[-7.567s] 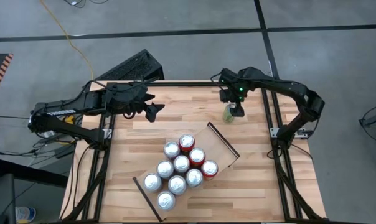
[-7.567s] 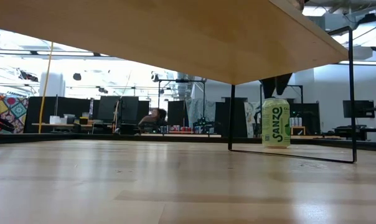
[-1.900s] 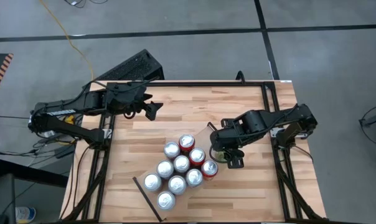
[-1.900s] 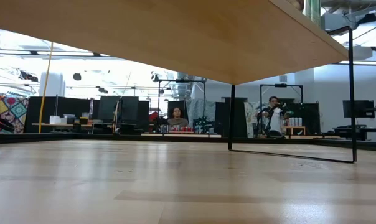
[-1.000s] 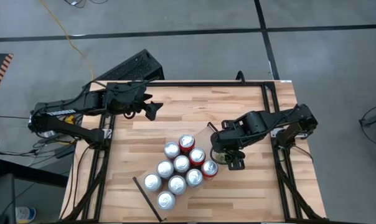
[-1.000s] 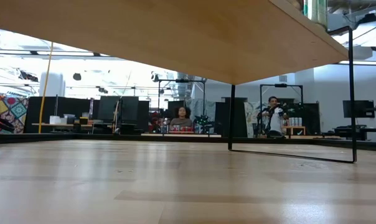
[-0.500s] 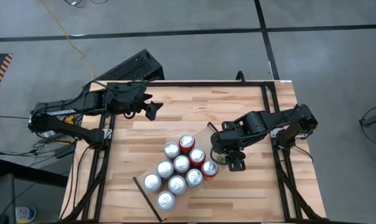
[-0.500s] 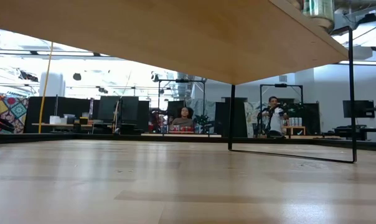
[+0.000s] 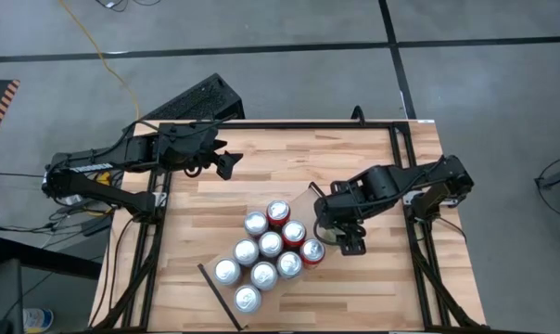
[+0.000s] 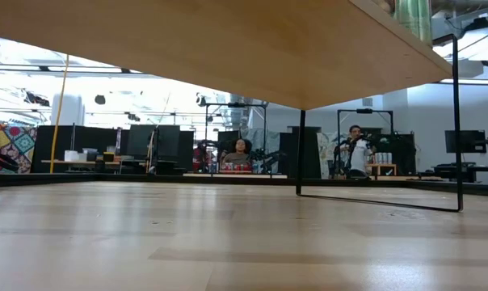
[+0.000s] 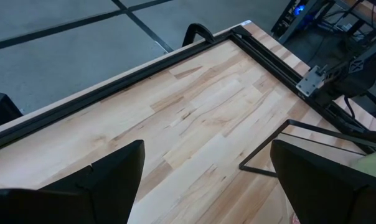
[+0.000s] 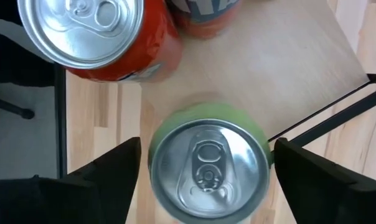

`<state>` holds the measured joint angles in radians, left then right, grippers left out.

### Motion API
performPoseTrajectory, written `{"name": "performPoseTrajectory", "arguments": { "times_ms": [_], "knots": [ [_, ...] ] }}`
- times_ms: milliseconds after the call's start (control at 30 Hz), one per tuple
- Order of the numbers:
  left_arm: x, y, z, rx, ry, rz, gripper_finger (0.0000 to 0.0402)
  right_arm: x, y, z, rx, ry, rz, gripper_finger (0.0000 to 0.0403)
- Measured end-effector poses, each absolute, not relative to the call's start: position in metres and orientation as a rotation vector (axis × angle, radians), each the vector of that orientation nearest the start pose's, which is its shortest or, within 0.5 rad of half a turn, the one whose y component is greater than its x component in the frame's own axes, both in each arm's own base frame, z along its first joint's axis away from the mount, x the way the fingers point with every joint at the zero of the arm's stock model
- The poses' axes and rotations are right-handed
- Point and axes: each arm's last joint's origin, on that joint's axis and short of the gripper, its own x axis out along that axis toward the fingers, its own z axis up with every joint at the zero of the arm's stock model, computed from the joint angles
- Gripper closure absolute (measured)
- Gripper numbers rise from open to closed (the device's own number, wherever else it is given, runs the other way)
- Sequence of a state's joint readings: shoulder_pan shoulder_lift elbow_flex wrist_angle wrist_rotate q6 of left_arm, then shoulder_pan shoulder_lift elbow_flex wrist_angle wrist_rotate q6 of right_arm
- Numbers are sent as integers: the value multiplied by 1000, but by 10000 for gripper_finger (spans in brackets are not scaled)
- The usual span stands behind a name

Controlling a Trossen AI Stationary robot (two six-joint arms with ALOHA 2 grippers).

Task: Place canned beverage on shelf
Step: Put the green soda can on the shelf, then return to Home Position

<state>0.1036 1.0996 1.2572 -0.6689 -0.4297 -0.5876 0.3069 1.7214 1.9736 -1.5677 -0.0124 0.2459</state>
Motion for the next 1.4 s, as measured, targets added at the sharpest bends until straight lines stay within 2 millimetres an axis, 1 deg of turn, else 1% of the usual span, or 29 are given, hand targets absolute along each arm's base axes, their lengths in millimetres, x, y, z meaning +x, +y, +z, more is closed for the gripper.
{"name": "performPoseTrajectory", "arguments": {
  "times_ms": [400, 500, 667, 800, 900, 933, 1000, 1067, 1133, 1233, 1300, 1333, 1400],
  "knots": [
    [212, 34, 390, -477, 341, 653, 69, 291, 92, 391, 25, 1329, 100, 65],
    [212, 34, 390, -477, 341, 653, 69, 291, 89, 398, 35, 1300, 100, 65],
    [212, 34, 390, -490, 336, 655, 69, 289, 81, 423, 55, 1201, 124, 65],
    [212, 34, 390, -541, 319, 665, 69, 279, 74, 456, 22, 1054, 171, 65],
    [212, 34, 391, -573, 308, 671, 69, 267, 64, 484, 39, 932, 165, 65],
    [212, 34, 390, -577, 308, 670, 69, 264, 61, 488, 45, 897, 156, 65],
    [212, 34, 390, -581, 314, 662, 69, 251, 53, 496, 49, 841, 128, 65],
    [212, 33, 389, -586, 332, 640, 69, 244, 47, 500, 60, 818, 100, 65],
    [212, 32, 388, -579, 364, 616, 69, 228, 41, 504, 64, 832, 86, 65],
    [212, 32, 387, -608, 373, 601, 69, 216, 37, 509, 100, 816, 66, 65],
    [213, 31, 389, -608, 359, 574, 69, 211, 35, 513, 74, 791, 70, 65],
    [215, 31, 392, -578, 336, 533, 69, 210, 35, 515, 39, 759, 82, 65],
    [222, 27, 404, -497, 262, 365, 69, 203, 28, 526, -26, 662, 75, 65]
  ]
}}
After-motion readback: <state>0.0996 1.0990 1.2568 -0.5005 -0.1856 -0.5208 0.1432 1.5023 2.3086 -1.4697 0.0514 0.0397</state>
